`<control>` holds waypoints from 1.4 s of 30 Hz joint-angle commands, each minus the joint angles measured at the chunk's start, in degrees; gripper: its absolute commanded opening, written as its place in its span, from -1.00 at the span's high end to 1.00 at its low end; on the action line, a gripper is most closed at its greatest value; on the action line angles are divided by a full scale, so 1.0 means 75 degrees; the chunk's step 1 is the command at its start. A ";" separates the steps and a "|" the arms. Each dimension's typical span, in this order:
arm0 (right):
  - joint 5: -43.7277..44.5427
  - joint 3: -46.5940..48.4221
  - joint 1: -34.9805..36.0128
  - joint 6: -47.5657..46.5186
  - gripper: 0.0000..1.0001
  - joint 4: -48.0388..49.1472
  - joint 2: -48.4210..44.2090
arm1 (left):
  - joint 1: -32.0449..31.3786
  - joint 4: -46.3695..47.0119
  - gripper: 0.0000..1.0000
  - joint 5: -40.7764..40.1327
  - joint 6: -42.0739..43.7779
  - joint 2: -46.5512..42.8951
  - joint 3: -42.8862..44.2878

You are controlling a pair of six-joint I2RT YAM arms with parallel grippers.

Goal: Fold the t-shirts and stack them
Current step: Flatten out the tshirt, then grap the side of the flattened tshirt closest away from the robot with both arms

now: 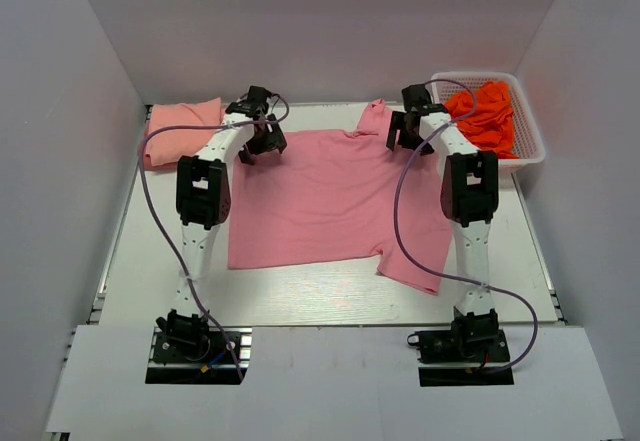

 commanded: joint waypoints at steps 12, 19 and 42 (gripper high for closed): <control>-0.1382 -0.4485 0.0367 -0.0564 -0.81 0.1522 -0.5519 | -0.0020 0.0208 -0.99 -0.0089 -0.0525 -0.5032 -0.4292; -0.1454 -0.8487 0.0343 0.1275 -0.81 0.1796 -0.9317 | -0.0020 0.0407 -0.99 0.0179 -0.1638 -0.9088 -0.9022; -0.0844 -1.1864 0.0297 0.4088 -0.81 -0.0384 -1.1722 | 0.0097 0.1954 0.14 0.0250 -0.2893 -0.8554 -1.2015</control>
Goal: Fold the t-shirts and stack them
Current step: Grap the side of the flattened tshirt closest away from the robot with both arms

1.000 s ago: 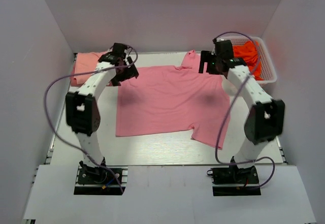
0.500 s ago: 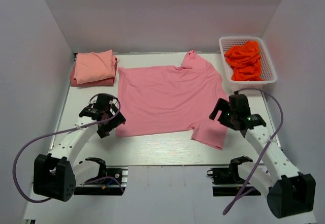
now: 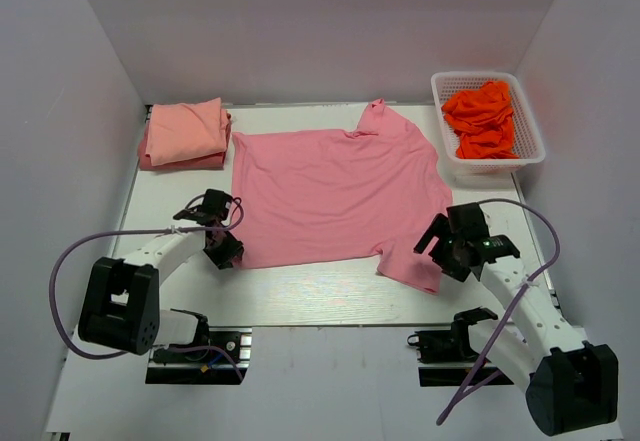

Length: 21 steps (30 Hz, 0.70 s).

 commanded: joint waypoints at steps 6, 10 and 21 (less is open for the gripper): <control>-0.0114 -0.0471 -0.0039 0.0581 -0.76 -0.0172 0.0119 | 0.0027 0.0214 1.00 -0.0173 -0.0236 0.0245 0.0015; -0.0242 -0.0705 -0.0027 0.0534 -0.62 -0.0125 0.0260 | 0.0027 0.0132 1.00 -0.0255 -0.0236 0.0175 0.0157; -0.0301 -0.1046 -0.0027 0.0570 0.25 0.0613 0.0963 | 0.0027 -0.0101 1.00 -0.0173 -0.0165 -0.0458 0.0308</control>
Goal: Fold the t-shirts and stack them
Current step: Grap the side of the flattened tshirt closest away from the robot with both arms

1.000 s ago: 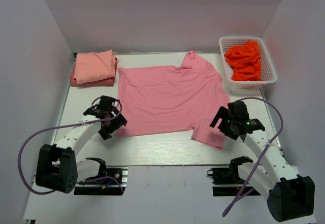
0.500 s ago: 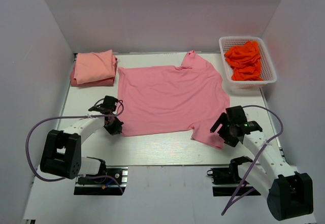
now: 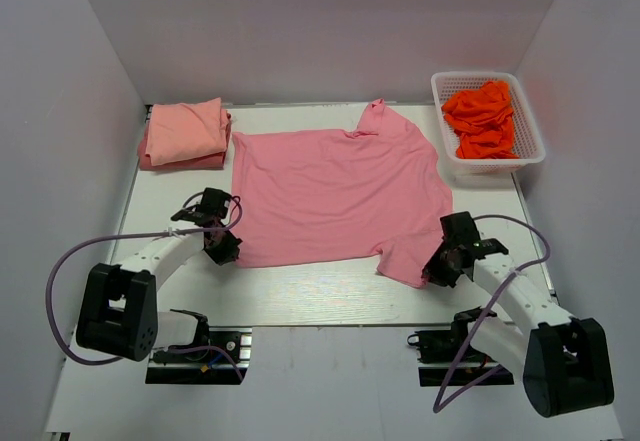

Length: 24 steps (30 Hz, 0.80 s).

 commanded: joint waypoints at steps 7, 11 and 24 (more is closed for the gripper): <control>-0.0113 0.0360 -0.0012 0.0342 1.00 -0.0983 -0.0470 | 0.0012 -0.0362 1.00 0.0174 0.0068 -0.0444 0.0245; -0.0019 0.0947 -0.0001 0.0997 1.00 -0.2354 -0.1572 | 0.0012 -0.0783 1.00 0.0445 0.0068 -0.0959 0.0081; -0.0031 0.2702 -0.0001 0.0508 1.00 -0.1455 -0.0578 | 0.0012 -0.0738 1.00 0.0585 0.0420 -0.0095 0.1426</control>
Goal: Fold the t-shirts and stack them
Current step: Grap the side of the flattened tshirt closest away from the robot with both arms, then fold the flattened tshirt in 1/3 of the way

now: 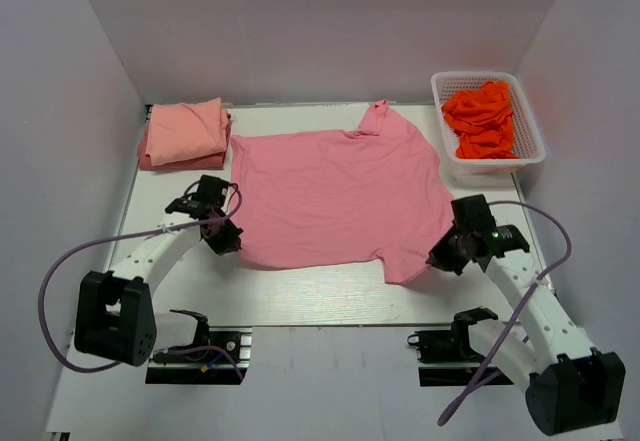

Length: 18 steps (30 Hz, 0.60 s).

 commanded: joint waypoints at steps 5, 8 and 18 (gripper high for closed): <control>0.0808 0.2506 -0.0027 -0.0835 1.00 0.0630 0.1459 | 0.0083 0.0169 1.00 0.0093 0.0131 0.1010 0.1545; 0.0961 0.3175 -0.0109 -0.1000 1.00 0.0864 0.2244 | 0.0165 0.0051 1.00 0.0023 0.0131 0.1515 0.2272; 0.0563 0.5764 -0.0589 -0.1340 1.00 0.1462 0.4916 | 0.0960 -0.0570 1.00 -0.0118 0.0131 0.3519 0.4440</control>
